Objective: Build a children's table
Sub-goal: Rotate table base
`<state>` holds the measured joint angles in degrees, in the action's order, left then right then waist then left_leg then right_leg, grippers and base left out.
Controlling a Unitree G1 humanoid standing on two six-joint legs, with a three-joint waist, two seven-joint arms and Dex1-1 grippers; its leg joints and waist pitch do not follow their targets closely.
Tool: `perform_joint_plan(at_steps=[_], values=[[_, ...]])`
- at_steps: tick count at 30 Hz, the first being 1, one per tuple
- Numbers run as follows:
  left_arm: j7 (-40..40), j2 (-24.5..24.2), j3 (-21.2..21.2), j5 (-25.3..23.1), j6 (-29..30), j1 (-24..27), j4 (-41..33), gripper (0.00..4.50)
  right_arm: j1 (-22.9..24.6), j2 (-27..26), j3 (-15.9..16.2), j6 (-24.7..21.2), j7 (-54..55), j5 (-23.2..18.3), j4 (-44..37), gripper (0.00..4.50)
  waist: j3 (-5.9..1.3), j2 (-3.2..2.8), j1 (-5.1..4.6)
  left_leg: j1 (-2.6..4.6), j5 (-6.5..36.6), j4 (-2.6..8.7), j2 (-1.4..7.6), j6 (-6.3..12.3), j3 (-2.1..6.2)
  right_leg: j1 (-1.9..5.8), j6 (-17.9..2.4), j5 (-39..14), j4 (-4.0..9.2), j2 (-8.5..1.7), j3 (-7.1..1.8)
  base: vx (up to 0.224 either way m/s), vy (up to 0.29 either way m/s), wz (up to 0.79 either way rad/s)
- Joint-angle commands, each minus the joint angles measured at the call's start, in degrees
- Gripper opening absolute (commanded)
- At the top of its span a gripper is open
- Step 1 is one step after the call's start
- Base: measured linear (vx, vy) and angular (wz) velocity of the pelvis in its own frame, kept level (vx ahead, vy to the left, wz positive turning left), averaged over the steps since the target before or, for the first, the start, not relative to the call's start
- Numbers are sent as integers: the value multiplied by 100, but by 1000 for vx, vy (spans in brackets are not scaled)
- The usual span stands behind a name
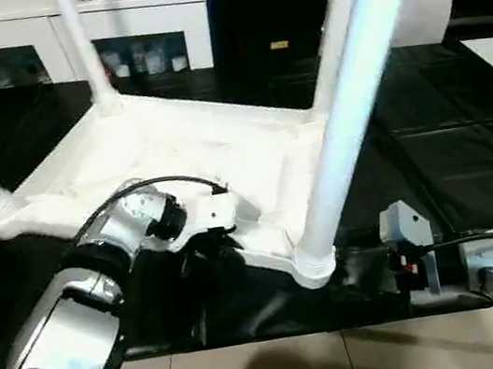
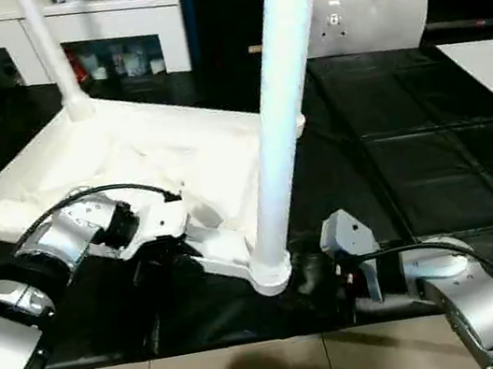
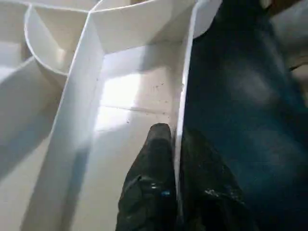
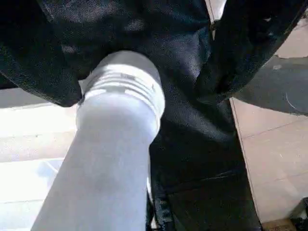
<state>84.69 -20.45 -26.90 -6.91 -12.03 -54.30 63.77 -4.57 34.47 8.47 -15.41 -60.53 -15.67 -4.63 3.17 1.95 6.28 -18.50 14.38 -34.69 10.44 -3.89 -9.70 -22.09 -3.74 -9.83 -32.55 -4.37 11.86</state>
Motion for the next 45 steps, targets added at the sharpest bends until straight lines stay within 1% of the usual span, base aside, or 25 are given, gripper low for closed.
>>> perform_joint_plan(at_steps=[1,3,4,5,6,8,9,11,13,15,16,17,18,20,21,22,24,26,28,29,31,36,39,40,45], values=[[87,-14,87,58,471,-9,15,6,-51,23,-73,94,0,11,-5,450,-447,-8,44,-79,-164,366,432,369,178,442,70,-1033,342,-704,-543,0,0,0],[-382,62,181,18,673,4,101,3,-53,10,-86,120,38,8,9,450,-435,-6,34,-82,-101,361,411,397,165,449,12,-1110,362,-688,-532,0,0,0],[-734,121,275,30,724,21,147,3,-42,2,-87,121,60,3,-5,450,-428,-71,47,-71,-53,365,409,389,170,442,-3,-1175,377,-687,-526,0,0,0],[-734,121,275,30,724,21,147,3,-42,2,-87,121,60,3,-5,450,-422,-26,31,-67,38,362,393,381,153,444,54,-1318,420,-661,-513,0,0,0],[-1391,192,377,-28,855,58,200,3,-18,-18,-75,125,97,8,-27,450,-412,-22,33,-69,122,361,368,357,141,451,129,-1511,451,-642,-496,0,0,0],[-1678,202,421,-63,891,218,70,3,19,-56,-52,138,150,33,-47,450,-395,-29,33,-62,243,359,324,343,127,454,271,-1801,506,-619,-463,0,0,0],[-1716,205,457,-47,961,323,-71,3,33,-78,-42,144,182,45,-54,450,-395,-32,4,-57,402,347,265,313,108,456,529,-2134,573,-580,-411,0,0,0],[-1716,227,576,58,1216,527,-414,3,55,-113,-26,153,243,66,-73,450,-413,-25,-58,-79,370,353,282,317,127,462,619,-2057,566,-563,-398,0,0,0],[-1714,185,578,46,1160,799,-872,3,48,-161,3,173,315,107,-61,450,-430,-39,-89,-92,340,350,281,368,137,454,652,-1952,558,-554,-406,0,0,0],[-1733,166,593,60,1095,942,-1118,3,33,-201,20,187,364,139,-48,450,-440,-57,-87,-89,299,351,291,413,136,440,625,-1856,537,-561,-421,0,0,0],[-1721,161,589,62,1021,969,-1156,3,31,-207,26,189,364,142,-48,450,-442,-36,-87,-90,277,355,301,422,138,437,614,-1836,532,-560,-422,0,0,0],[-1695,149,580,67,860,1026,-1235,3,27,-220,38,194,363,147,-48,450,-440,-58,-79,-94,273,358,311,432,149,429,601,-1825,525,-568,-422,0,0,0],[-1639,144,578,110,637,1123,-1358,3,25,-235,52,197,359,146,-51,450,-446,-32,-86,-96,281,359,321,444,150,431,610,-1809,524,-573,-429,0,0,0],[-1627,189,651,227,715,1182,-1424,3,22,-238,55,196,359,140,-47,450,-446,-49,-84,-97,257,362,322,453,152,431,605,-1766,510,-574,-434,0,0,0],[-1551,262,794,414,1109,1253,-1599,3,10,-241,51,184,348,130,-30,450,-461,-44,-87,-85,180,372,364,457,157,431,513,-1622,475,-604,-461,0,0,0],[-1543,265,801,424,1134,1257,-1610,29,9,-241,50,182,347,129,-29,450,-457,-50,-83,-88,131,374,370,472,163,428,461,-1567,463,-611,-466,0,0,0],[-1393,254,835,509,1513,1364,-1915,29,-16,-223,34,177,344,112,3,450,-464,-68,-81,-84,3,379,411,497,175,425,241,-1372,417,-652,-503,0,0,0],[-1399,238,830,487,1554,1419,-2021,45,-21,-218,25,185,356,111,11,450,-471,-68,-79,-89,-91,364,407,543,166,425,90,-1193,380,-657,-521,0,0,0],[-1602,238,790,342,1265,1454,-1952,64,-16,-224,17,194,378,109,8,450,-470,-78,-73,-83,-153,362,429,606,174,416,-36,-1071,360,-658,-530,0,0,0],[-1746,247,769,259,1072,1452,-1865,70,-10,-227,14,196,392,104,4,450,-465,-99,-69,-81,-130,360,419,629,178,415,-43,-1082,368,-648,-524,0,0,0],[-1783,290,783,251,1059,1439,-1775,76,9,-226,17,199,407,102,-14,450,-458,-84,-65,-71,-46,366,405,597,159,423,0,-1234,403,-648,-519,0,0,0],[-1871,311,721,138,944,1467,-1854,76,51,-219,4,194,432,107,-62,450,-441,-83,-47,-55,186,384,370,458,148,424,274,-1711,488,-619,-487,0,0,0],[-1895,373,754,220,1002,1479,-1890,76,27,-224,-44,188,459,67,-59,450,-452,-83,-42,-59,150,383,385,451,157,421,262,-1606,469,-627,-498,0,0,0],[-1895,409,762,242,968,1466,-1863,76,12,-222,-57,182,468,49,-57,450,-452,-103,-40,-60,136,382,395,464,160,419,216,-1505,464,-627,-500,0,0,0],[-1640,564,835,454,1121,1496,-1951,76,16,-223,-48,147,450,12,-73,450,-468,-95,0,-63,37,373,399,495,154,425,123,-1362,427,-642,-515,0,0,0]])
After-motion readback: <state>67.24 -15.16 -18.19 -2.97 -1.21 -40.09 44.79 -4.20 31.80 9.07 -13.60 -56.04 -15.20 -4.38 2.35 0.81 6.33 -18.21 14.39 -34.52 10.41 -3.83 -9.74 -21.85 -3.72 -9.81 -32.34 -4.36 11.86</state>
